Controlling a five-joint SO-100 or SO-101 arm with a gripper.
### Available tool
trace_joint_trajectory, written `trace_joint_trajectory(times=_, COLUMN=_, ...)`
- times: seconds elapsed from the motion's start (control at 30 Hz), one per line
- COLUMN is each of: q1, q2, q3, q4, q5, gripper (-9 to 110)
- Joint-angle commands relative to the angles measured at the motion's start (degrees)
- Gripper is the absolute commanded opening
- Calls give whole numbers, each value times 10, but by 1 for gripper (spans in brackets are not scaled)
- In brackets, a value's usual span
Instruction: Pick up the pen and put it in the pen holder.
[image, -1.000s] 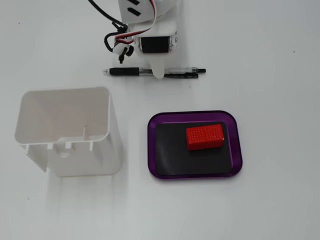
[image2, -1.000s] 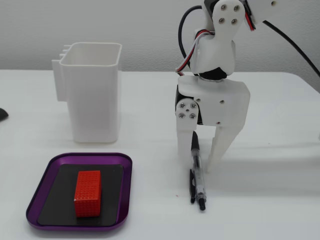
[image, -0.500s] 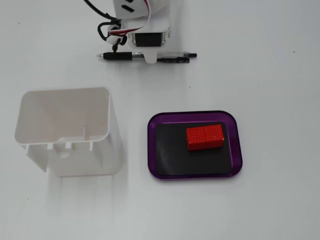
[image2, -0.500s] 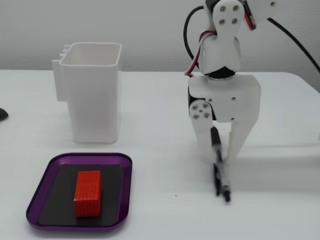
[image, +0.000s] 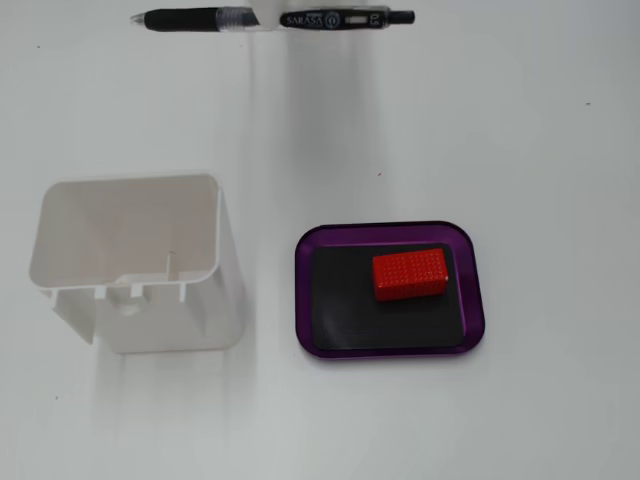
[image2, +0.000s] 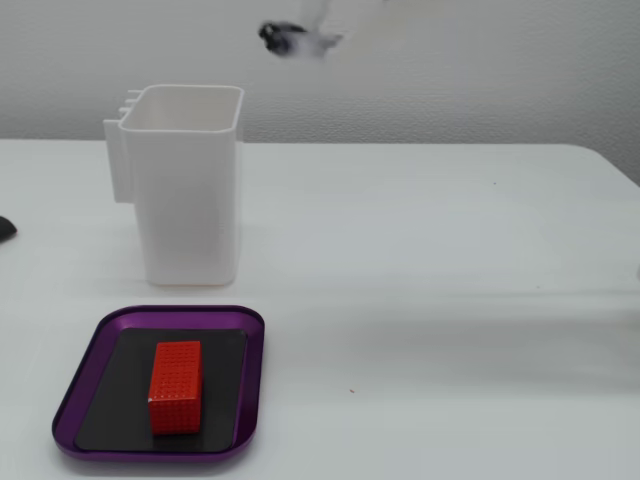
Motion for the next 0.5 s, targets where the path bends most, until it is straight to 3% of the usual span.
trace_joint_trajectory(times=0.0, q1=15, q2=-10, q3=-69, q4=-59, q5=51, gripper=-1)
trace_joint_trajectory(times=0.47, q1=47, q2=-343, q3=-353, q4=-85, q5=135, gripper=-1)
